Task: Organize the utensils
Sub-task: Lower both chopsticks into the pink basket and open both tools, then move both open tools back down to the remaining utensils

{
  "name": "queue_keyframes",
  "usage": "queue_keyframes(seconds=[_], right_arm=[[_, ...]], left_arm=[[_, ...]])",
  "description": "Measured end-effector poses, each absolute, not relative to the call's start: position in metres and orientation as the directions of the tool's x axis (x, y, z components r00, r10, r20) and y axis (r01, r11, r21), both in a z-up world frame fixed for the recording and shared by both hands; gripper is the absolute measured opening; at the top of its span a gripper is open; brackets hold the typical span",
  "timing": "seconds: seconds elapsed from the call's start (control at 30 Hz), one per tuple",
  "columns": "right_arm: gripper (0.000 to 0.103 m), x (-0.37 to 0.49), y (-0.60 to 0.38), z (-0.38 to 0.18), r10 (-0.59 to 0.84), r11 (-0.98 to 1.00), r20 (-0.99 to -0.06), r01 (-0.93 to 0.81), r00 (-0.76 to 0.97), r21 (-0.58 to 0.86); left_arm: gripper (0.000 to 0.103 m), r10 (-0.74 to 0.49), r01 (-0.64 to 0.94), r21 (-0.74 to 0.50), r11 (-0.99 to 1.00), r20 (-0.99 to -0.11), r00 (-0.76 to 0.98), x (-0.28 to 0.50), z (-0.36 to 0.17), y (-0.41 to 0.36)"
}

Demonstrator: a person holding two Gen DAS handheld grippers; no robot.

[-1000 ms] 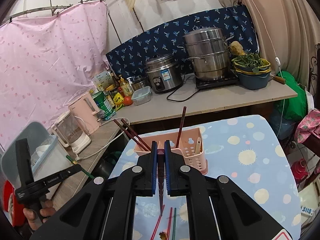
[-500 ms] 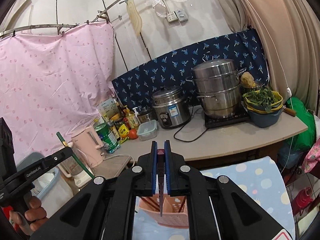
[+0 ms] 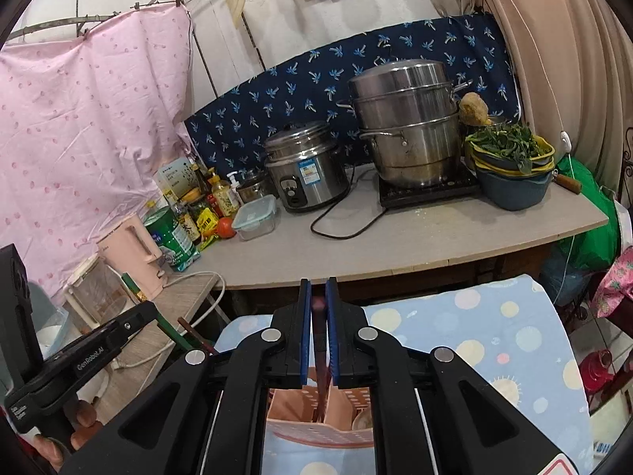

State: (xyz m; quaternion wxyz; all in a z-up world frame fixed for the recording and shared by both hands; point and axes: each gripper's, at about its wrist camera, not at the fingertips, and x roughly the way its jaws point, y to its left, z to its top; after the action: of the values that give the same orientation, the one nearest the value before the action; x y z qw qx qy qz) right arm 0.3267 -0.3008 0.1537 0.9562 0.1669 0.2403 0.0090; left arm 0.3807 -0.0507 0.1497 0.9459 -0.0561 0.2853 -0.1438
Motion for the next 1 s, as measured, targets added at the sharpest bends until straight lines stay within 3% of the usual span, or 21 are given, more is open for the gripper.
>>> queue_keyframes(seconds=[0.07,0.13,0.2,0.67,1.0], right_arm=[[0.015,0.321,-0.301,0.155,0.090,0.945,-0.451,0.067,0.888,0.321],[0.025,0.311,-0.300,0.157,0.082,0.946,-0.439,0.069,0.895,0.317],[0.032,0.303,-0.300,0.160,0.081,0.945,-0.430,0.068,0.899,0.321],[0.039,0.219,-0.284,0.148,0.116,0.946,-0.481,0.051,0.869,0.320],[0.040,0.137,-0.271,0.077,0.108,0.947,-0.617,0.108,0.779,0.303]], left_arm=[[0.020,-0.283,0.227,-0.170,0.959,-0.524,0.803,0.375,0.146,-0.051],[0.049,-0.254,0.211,-0.142,0.967,-0.521,0.815,0.367,0.147,-0.053],[0.055,-0.227,0.201,-0.107,0.974,-0.511,0.829,0.355,0.150,-0.055],[0.070,-0.167,0.193,-0.009,0.981,-0.537,0.827,0.280,0.148,-0.053],[0.076,-0.155,0.192,-0.014,0.981,-0.647,0.746,0.213,0.089,-0.034]])
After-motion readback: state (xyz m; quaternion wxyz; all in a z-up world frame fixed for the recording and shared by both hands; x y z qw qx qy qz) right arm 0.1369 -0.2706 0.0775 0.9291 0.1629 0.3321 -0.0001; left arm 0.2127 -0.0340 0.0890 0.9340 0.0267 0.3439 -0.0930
